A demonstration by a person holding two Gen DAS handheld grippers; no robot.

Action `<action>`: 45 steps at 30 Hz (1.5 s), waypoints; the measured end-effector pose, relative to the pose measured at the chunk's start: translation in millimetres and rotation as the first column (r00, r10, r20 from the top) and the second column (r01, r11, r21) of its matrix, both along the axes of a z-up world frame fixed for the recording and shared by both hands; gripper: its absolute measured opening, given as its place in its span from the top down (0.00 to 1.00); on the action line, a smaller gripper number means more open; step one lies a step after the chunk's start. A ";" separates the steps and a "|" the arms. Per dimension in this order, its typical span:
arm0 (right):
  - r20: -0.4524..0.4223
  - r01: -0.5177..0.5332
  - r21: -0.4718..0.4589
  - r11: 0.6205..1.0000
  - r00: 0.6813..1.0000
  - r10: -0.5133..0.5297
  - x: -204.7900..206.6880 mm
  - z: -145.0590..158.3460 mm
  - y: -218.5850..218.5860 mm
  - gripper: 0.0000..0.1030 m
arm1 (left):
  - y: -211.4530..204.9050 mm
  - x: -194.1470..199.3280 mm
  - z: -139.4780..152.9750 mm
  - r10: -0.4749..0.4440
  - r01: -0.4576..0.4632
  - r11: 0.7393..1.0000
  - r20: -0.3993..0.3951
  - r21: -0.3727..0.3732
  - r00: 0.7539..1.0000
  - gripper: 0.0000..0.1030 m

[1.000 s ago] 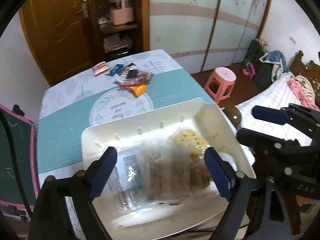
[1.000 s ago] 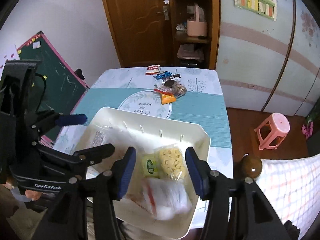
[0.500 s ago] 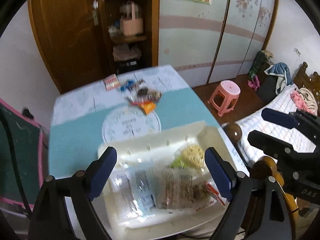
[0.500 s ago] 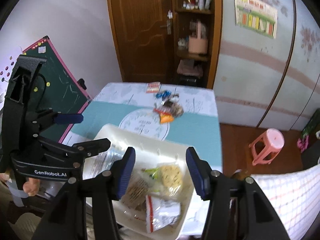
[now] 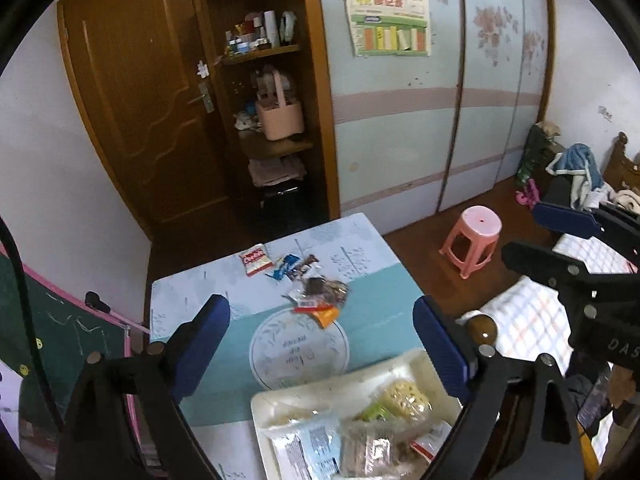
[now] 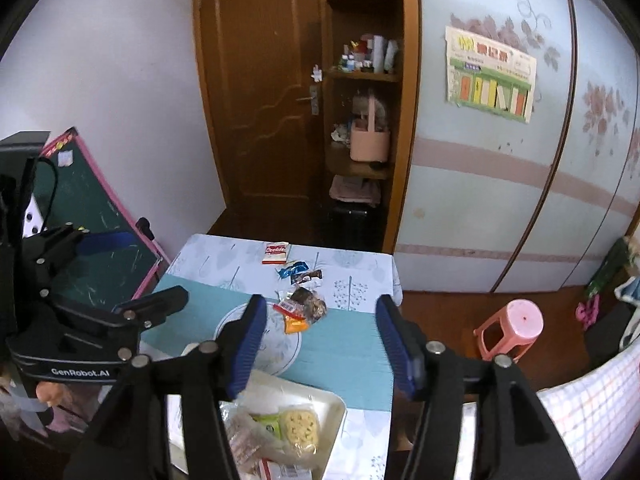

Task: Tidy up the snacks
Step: 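Move both grippers back over the remaining snacks, then grasp the red-edged dark snack with the left gripper while the right grasps the clear nut bag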

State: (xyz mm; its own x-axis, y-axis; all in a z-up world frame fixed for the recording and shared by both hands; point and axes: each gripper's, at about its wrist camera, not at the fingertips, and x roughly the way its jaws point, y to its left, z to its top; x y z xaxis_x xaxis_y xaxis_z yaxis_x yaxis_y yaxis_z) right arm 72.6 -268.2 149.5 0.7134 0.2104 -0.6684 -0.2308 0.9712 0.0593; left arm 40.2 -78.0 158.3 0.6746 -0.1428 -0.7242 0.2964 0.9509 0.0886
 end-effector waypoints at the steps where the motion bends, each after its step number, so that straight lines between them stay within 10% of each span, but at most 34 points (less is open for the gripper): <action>1: -0.013 0.004 0.007 1.000 1.000 -0.004 9.6 -2.6 -1.8 0.41 | -0.7 9.2 -1.2 0.009 -0.009 1.000 -0.011 0.008 1.000 0.10; 17: -0.274 0.068 0.000 0.998 0.960 -0.065 135.5 -111.3 5.7 0.41 | 30.8 159.6 -106.0 0.155 -0.128 0.984 -0.231 0.127 0.961 0.10; 32: -0.527 0.080 0.030 0.996 0.848 -0.053 231.4 -279.6 43.0 0.43 | -4.4 269.4 -296.8 0.097 -0.087 0.995 -0.491 0.043 0.866 0.12; 45: -0.609 0.154 0.173 0.973 0.793 -0.018 268.2 -351.1 53.0 0.52 | 5.9 289.4 -335.6 0.096 -0.146 0.988 -0.531 -0.053 0.842 0.14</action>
